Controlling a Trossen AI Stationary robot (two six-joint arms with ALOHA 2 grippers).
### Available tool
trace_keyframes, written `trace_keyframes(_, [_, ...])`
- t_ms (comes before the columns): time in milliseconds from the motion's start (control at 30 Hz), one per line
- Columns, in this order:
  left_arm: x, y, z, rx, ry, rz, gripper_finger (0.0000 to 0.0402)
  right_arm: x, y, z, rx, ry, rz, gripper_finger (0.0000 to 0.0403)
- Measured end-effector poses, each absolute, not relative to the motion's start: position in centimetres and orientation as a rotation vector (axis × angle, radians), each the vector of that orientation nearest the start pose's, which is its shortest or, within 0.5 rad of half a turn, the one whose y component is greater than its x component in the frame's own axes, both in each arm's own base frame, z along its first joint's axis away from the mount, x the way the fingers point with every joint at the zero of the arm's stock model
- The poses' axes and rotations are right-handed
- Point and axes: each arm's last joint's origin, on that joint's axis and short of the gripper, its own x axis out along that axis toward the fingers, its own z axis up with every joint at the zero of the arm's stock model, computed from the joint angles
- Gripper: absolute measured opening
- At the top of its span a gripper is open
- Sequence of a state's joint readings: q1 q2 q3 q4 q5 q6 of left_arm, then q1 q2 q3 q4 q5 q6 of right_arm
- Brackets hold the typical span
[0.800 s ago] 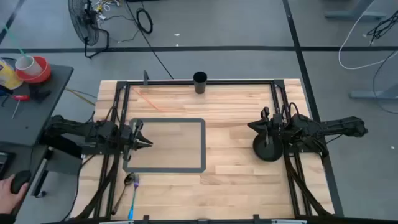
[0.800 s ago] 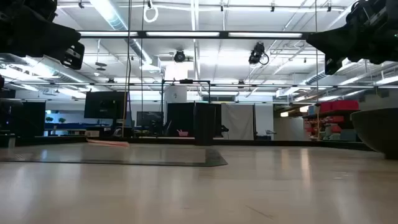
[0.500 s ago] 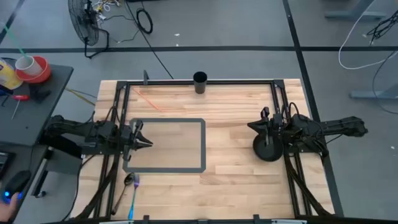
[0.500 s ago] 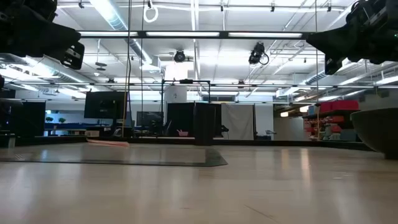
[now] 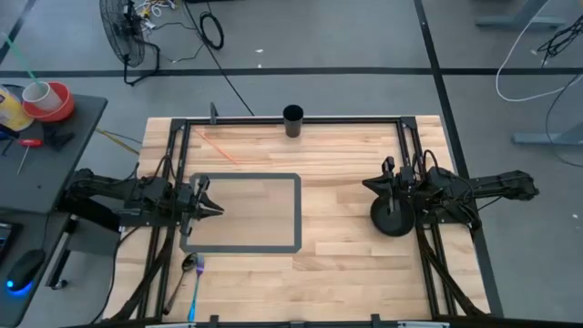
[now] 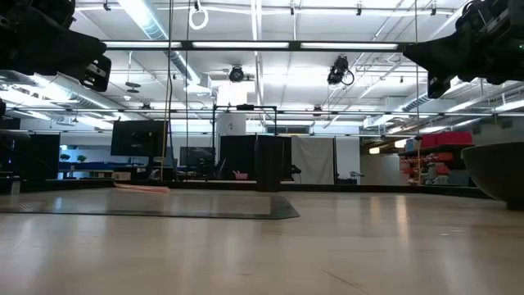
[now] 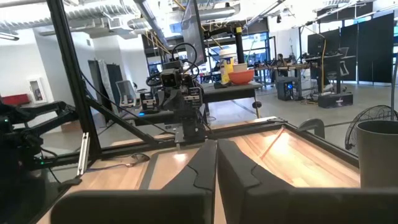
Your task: Pick & Place Utensil
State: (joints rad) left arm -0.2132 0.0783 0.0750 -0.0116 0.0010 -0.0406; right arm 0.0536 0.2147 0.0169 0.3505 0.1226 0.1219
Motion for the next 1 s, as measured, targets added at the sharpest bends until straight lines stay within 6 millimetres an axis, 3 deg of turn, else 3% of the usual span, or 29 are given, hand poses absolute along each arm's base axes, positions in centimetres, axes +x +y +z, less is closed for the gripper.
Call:
trace_keyframes(900, [9.64, -2.09, 18.71, -0.053, -0.034, -0.215, 0.0046, 10.95, 0.23, 18.52, 0.135, -0.157, -0.06, 0.0018])
trace_keyframes(1000, [9.64, -2.1, 18.76, -0.114, -0.032, -0.22, 0.0046, 10.95, 0.23, 18.52, 0.135, -0.157, -0.06, 0.0018])
